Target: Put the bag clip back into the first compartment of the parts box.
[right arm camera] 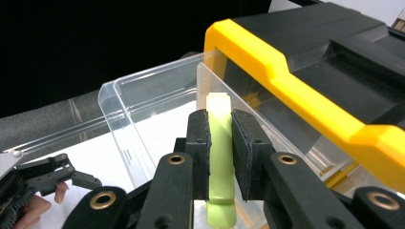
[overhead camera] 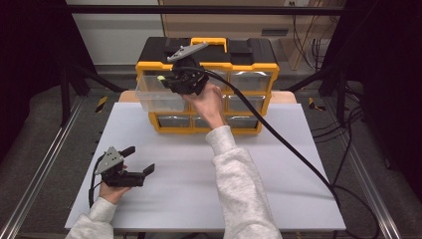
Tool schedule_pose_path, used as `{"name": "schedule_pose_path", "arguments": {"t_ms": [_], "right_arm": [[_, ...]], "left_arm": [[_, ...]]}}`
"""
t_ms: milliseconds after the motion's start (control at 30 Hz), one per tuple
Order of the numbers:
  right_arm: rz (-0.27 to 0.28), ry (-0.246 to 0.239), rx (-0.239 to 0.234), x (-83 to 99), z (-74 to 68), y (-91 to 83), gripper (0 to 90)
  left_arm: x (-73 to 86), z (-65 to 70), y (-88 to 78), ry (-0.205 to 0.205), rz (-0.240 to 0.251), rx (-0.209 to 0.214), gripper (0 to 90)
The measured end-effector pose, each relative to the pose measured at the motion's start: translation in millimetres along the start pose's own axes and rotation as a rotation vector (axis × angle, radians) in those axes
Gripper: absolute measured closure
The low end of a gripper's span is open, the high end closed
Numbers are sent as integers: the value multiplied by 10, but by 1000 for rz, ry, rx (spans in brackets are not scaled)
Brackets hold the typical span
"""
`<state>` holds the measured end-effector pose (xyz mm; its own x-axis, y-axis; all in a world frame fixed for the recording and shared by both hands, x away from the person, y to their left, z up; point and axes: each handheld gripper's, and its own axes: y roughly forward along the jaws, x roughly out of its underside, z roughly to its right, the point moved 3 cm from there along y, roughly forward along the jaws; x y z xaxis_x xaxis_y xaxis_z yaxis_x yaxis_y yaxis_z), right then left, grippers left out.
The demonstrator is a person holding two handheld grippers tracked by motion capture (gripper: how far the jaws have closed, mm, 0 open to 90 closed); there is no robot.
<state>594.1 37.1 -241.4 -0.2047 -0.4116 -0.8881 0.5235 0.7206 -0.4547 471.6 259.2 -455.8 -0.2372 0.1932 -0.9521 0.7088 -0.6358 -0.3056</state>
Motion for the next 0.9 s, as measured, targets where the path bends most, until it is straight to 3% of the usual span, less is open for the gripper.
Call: {"name": "schedule_pose_path", "arguments": {"t_ms": [633,900], "right_arm": [[-52,-19,35,77,0,73,774],[-25,-21,52,73,1,42,716]], "left_arm": [[1,2,-1,1,-2,1,2],[0,4,1,2,0,2,2]]}}
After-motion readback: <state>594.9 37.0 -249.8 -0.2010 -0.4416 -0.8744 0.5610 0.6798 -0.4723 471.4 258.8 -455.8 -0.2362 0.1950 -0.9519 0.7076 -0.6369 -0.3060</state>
